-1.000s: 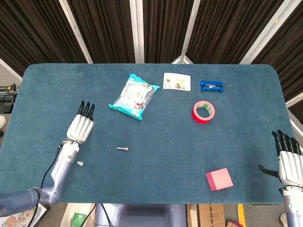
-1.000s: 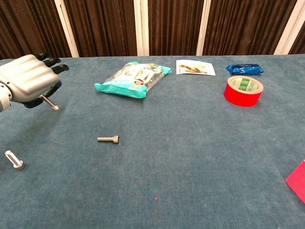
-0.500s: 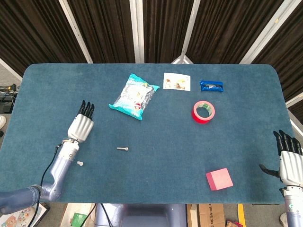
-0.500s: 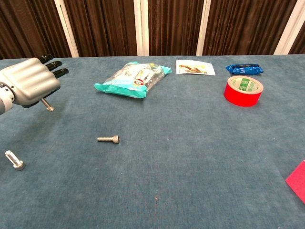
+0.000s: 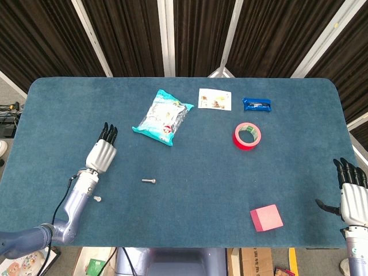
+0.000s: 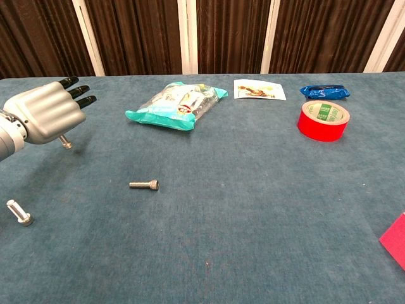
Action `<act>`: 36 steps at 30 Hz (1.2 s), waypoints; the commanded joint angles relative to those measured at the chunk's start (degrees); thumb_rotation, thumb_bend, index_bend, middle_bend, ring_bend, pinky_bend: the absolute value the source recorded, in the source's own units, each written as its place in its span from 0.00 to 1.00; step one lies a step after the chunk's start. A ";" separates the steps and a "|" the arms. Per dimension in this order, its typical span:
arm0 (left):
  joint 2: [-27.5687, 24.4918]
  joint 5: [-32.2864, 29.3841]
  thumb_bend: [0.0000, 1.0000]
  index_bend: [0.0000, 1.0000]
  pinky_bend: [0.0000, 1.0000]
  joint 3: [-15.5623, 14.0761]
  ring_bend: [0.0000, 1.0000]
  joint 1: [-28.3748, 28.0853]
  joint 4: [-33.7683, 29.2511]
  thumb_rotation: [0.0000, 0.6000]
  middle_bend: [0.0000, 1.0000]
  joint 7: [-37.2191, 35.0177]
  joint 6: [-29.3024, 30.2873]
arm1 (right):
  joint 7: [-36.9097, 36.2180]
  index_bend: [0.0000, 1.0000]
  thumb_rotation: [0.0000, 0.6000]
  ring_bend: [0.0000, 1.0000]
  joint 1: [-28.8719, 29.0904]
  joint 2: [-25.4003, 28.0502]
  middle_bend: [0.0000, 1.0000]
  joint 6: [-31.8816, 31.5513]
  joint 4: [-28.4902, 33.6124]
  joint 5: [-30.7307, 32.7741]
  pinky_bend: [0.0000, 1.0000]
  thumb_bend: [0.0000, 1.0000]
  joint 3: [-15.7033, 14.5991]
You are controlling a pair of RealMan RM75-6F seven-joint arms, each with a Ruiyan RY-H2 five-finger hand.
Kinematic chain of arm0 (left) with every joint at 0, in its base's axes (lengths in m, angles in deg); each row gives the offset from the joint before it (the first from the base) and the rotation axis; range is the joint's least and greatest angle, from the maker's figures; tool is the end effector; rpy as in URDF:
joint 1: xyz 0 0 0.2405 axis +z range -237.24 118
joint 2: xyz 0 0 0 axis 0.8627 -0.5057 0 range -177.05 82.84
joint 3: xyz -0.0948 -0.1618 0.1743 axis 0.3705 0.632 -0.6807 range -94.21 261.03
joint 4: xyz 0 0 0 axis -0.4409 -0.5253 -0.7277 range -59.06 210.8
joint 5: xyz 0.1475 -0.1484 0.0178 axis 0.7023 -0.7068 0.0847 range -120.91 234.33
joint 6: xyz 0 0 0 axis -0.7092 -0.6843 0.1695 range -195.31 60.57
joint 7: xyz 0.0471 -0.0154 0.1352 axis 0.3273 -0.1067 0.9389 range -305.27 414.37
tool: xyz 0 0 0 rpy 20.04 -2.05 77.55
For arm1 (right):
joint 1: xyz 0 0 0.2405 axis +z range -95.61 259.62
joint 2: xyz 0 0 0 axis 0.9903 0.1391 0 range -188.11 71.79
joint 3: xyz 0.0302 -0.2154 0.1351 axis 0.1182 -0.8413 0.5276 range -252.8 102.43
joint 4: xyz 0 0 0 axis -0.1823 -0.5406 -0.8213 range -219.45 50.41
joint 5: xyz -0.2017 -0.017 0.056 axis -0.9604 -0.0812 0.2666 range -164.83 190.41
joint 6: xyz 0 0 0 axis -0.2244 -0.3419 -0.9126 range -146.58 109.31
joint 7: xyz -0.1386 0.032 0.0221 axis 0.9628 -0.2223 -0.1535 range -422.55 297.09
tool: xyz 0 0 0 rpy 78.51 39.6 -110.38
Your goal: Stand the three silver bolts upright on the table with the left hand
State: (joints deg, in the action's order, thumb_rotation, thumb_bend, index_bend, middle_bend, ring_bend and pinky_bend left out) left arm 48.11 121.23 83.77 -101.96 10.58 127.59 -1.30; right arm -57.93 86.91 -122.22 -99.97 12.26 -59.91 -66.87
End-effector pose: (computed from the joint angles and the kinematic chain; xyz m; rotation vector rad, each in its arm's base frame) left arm -0.2132 0.3568 -0.0161 -1.8113 0.1876 -0.1216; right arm -0.3209 -0.1966 0.1674 1.1877 -0.9924 0.8188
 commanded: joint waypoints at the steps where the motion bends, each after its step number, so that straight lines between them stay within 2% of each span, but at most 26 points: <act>1: 0.36 -0.05 0.54 0.55 0.00 0.13 0.00 0.04 0.25 1.00 0.04 0.22 -0.23 | -0.04 0.00 1.00 0.00 0.00 0.02 0.00 0.00 0.00 0.01 0.00 0.00 0.03; 9: 1.31 0.19 0.54 0.55 0.00 0.15 0.00 0.06 1.15 1.00 0.04 1.26 -0.67 | -0.07 0.00 1.00 0.00 -0.11 0.07 0.00 -0.12 0.03 0.15 0.00 0.00 0.06; 20: 1.95 -0.04 0.47 0.50 0.00 0.48 0.00 0.41 1.32 1.00 0.04 2.00 -1.16 | -0.05 0.00 1.00 0.00 -0.14 0.03 0.00 -0.12 0.07 0.53 0.00 0.00 0.23; 31: 1.81 0.97 0.41 0.38 0.00 0.60 0.00 0.39 0.25 1.00 0.03 2.63 -0.66 | 0.10 0.00 1.00 0.00 -0.21 0.05 0.00 -0.27 0.28 0.73 0.00 0.00 0.34; 36: 0.57 1.75 0.38 0.36 0.00 1.67 0.00 0.76 -2.32 1.00 0.03 0.04 0.77 | -0.11 0.00 1.00 0.00 -0.25 0.12 0.00 -0.27 0.42 0.87 0.00 0.00 0.44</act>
State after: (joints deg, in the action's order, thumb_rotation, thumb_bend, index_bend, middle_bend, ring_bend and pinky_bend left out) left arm 49.21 122.66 85.02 -101.36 9.11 128.48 -1.07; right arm -58.04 86.67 -122.09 -100.24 12.68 -59.04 -66.43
